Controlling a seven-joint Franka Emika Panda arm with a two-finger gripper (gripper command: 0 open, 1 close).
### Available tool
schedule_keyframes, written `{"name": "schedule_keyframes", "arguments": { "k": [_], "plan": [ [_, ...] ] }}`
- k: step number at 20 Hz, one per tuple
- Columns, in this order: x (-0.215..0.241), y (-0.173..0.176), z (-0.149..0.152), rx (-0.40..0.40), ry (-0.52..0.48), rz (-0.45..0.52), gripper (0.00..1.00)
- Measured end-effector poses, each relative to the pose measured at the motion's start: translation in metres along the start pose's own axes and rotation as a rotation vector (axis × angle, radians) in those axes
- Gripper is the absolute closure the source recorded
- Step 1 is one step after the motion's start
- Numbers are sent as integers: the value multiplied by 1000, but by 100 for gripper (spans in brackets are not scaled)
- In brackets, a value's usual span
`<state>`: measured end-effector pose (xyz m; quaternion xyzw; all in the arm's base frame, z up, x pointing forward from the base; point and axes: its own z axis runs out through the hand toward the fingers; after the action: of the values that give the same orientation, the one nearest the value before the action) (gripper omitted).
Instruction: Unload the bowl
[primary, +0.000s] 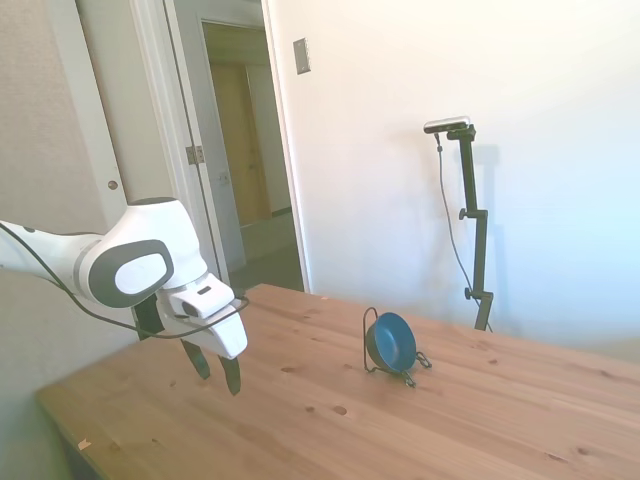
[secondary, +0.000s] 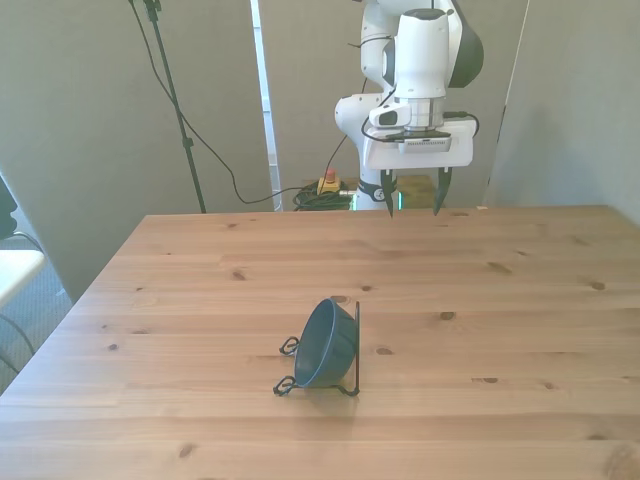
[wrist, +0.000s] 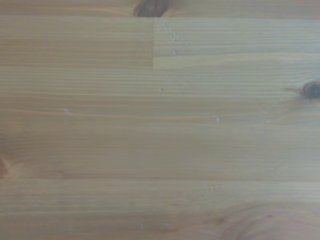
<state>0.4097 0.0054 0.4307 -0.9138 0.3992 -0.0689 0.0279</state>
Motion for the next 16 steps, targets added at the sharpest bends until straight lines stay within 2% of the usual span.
{"name": "schedule_keyframes", "arguments": {
  "k": [3,7,11,16],
  "plan": [
    [3,1,0,-4,-8,7,0],
    [31,-2,0,7,-19,46,0],
    [77,-9,-4,22,-20,95,0],
    [136,-20,-24,40,-3,136,0]
  ]
}}
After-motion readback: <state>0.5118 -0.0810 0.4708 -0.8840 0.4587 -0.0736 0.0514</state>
